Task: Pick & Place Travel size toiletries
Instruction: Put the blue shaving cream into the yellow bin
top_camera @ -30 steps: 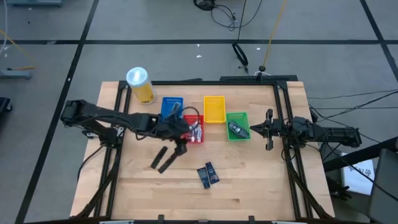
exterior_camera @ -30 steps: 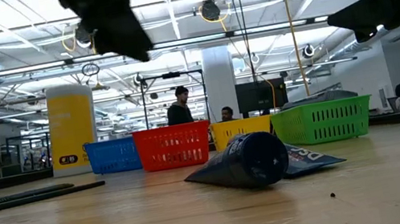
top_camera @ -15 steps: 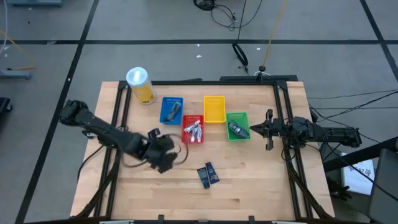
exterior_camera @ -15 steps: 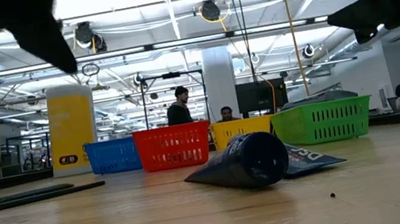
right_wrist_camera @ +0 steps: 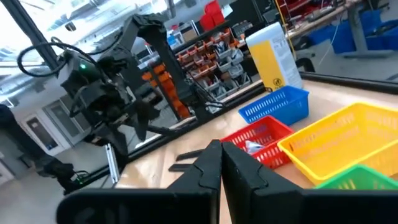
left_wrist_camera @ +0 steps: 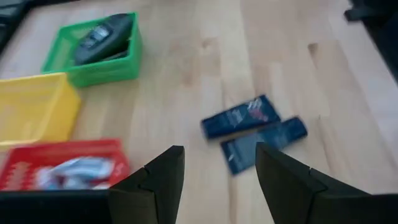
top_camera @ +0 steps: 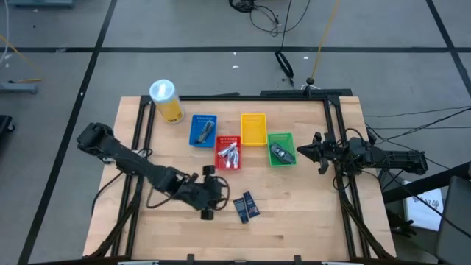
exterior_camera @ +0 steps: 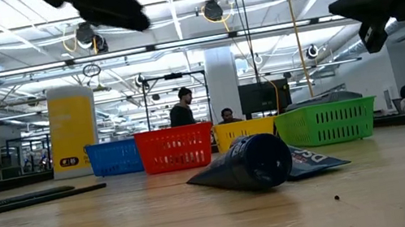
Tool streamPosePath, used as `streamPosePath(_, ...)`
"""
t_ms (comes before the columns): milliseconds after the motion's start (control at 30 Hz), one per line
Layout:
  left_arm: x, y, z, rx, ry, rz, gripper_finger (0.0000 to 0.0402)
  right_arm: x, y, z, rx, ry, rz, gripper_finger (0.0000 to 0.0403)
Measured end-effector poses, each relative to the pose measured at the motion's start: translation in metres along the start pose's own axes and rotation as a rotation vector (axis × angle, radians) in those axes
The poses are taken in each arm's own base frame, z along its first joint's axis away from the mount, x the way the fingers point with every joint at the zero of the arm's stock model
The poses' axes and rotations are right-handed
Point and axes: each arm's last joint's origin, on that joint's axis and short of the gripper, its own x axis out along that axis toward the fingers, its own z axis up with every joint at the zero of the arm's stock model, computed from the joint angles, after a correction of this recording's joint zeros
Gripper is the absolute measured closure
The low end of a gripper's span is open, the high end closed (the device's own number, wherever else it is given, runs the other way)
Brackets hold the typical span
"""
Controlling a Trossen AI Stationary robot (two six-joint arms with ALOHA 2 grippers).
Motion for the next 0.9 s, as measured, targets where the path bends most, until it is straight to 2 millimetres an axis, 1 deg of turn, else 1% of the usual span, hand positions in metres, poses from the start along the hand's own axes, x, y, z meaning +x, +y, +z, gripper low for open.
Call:
streamPosePath(67, 0.02, 0.005, -0.001, -0.031, 0.005, -0.049, 0.0206, 0.0, 0.0, 0.0, -0.017, 0.0, -0.001, 0.0399)
streamPosePath(133, 0.043, 0.008, -0.007, -0.033, 0.044, -0.125, 0.0206, 0.0, 0.0, 0.0, -0.033, 0.0, -0.002, 0.0399)
streamPosePath(233, 0.066, 0.003, -0.018, 0.115, 0.137, -0.234, 0.0206, 0.0, 0.0, 0.0, -0.039, 0.0, -0.002, 0.0399)
streamPosePath(300, 0.074, -0.005, -0.021, 0.237, 0.16, -0.266, 0.0206, 0.0, 0.0, 0.0, -0.043, 0.001, -0.002, 0.0399)
streamPosePath(400, 0.082, -0.013, -0.017, 0.386, 0.119, -0.284, 0.0206, 0.0, 0.0, 0.0, -0.055, 0.001, -0.003, 0.0399)
streamPosePath(533, 0.09, -0.016, -0.004, 0.51, 0.01, -0.278, 0.0206, 0.0, 0.0, 0.0, -0.058, 0.004, -0.004, 0.0399)
streamPosePath(600, 0.098, -0.016, -0.003, 0.552, -0.016, -0.272, 0.0206, 0.0, 0.0, 0.0, -0.058, 0.002, -0.003, 0.0399)
streamPosePath(700, 0.114, -0.015, -0.015, 0.613, 0.024, -0.273, 0.0206, 0.0, 0.0, 0.001, -0.011, -0.009, 0.003, 0.0399)
streamPosePath(767, 0.122, -0.016, -0.023, 0.686, 0.046, -0.278, 0.0206, 0.0, 0.0, 0.001, 0.021, -0.011, 0.003, 0.0399)
streamPosePath(833, 0.128, -0.019, -0.026, 0.763, 0.036, -0.289, 0.0206, 0.0, 0.001, 0.001, 0.043, -0.014, 0.006, 0.0399)
streamPosePath(900, 0.13, -0.021, -0.027, 0.798, 0.014, -0.31, 0.0206, 0.0, 0.001, 0.001, 0.048, -0.012, 0.006, 0.0399)
